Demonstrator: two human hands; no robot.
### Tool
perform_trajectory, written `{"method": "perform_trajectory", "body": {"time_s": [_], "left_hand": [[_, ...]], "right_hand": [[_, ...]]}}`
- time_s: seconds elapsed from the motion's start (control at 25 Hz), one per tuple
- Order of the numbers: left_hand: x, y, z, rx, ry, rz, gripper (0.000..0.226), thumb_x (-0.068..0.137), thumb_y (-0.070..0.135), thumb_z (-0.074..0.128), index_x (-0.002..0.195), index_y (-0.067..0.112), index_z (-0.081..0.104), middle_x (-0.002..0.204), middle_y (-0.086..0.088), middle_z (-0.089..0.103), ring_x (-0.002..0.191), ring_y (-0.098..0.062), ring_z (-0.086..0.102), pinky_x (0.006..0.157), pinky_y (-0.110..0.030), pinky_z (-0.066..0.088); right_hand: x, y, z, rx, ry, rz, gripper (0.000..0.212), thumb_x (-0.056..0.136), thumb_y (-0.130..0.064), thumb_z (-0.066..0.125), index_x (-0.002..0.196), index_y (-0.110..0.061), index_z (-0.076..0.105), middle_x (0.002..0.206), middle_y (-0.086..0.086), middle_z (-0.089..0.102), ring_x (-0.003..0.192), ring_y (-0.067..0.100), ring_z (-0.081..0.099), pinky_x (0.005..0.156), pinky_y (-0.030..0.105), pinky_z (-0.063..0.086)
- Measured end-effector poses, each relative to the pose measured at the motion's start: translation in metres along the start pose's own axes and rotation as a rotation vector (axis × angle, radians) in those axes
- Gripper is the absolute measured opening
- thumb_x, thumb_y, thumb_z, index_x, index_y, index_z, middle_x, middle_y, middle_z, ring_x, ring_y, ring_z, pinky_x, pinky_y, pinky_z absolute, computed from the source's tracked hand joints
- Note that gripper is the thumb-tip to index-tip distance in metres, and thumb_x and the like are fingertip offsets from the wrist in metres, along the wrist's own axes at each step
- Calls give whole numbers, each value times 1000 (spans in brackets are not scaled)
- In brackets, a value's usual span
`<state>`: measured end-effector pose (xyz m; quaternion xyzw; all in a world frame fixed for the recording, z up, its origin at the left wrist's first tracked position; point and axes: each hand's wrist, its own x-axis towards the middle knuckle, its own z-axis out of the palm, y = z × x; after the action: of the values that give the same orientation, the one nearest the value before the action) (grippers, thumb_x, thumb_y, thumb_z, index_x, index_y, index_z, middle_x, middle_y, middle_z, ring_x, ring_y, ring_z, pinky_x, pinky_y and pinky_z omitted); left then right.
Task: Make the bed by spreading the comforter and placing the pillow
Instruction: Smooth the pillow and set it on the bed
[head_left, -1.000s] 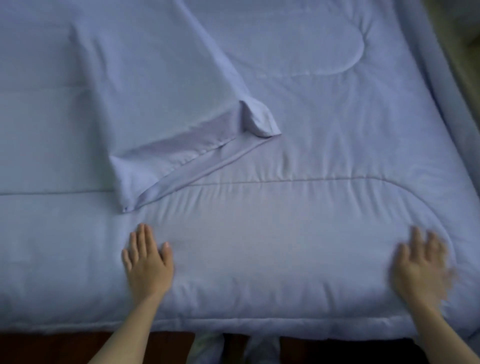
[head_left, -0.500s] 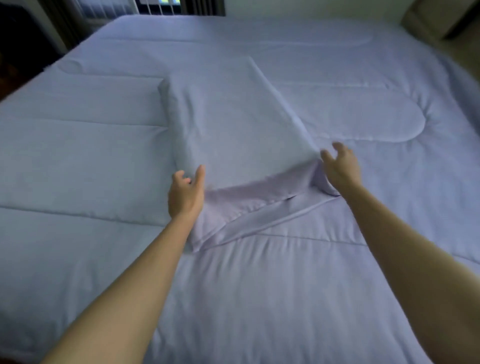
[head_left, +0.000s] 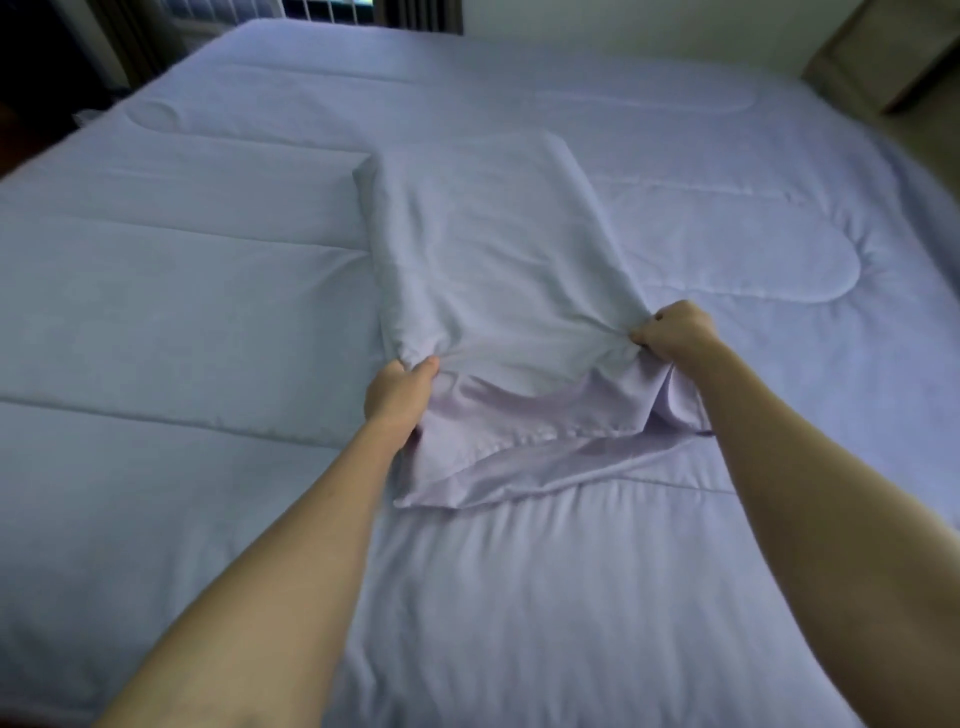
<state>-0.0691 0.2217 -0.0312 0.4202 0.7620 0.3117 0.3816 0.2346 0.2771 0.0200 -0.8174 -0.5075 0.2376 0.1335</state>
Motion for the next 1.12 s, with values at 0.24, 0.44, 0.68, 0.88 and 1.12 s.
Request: {"method": "perform_trajectory", "body": {"time_s": [0.24, 0.44, 0.68, 0.88, 1.12], "left_hand": [[-67, -33, -94, -26, -93, -5, 61, 60, 50, 59, 96, 3, 71, 105, -20, 70, 95, -31, 65, 85, -39, 49], [-150, -121, -137, 77, -133, -34, 52, 54, 60, 60, 72, 12, 68, 88, -12, 73, 92, -32, 68, 81, -40, 49], [-196, -172, -123, 485, 45, -49, 52, 84, 59, 51, 106, 13, 59, 117, -18, 63, 108, -38, 59, 88, -43, 49], [-189, -113, -68, 698, 219, 557, 54, 81, 30, 44, 122, -3, 57, 122, -25, 60, 107, -41, 62, 88, -51, 50], [-148, -106, -23, 792, -81, 616, 67, 88, 44, 22, 146, 11, 35, 154, -5, 34, 144, -24, 30, 115, -50, 19]], "right_hand": [[-144, 17, -1, 208, -124, -15, 21, 74, -20, 71, 77, 1, 70, 72, 14, 60, 71, 26, 54, 64, 32, 40], [-275, 69, 36, 206, -237, 3, 27, 75, -23, 69, 58, -11, 52, 59, 8, 50, 61, 22, 46, 53, 32, 32], [-320, 91, 53, 105, -179, -83, 27, 80, -28, 63, 68, -11, 45, 66, 2, 51, 68, 24, 47, 50, 29, 31], [-301, 68, 47, 267, 32, -29, 26, 82, -16, 54, 108, -13, 53, 109, 2, 58, 91, 22, 54, 71, 28, 37], [-267, 26, 69, 211, 247, -84, 30, 83, -10, 55, 113, -13, 60, 121, 11, 58, 112, 31, 55, 91, 32, 39]]}}
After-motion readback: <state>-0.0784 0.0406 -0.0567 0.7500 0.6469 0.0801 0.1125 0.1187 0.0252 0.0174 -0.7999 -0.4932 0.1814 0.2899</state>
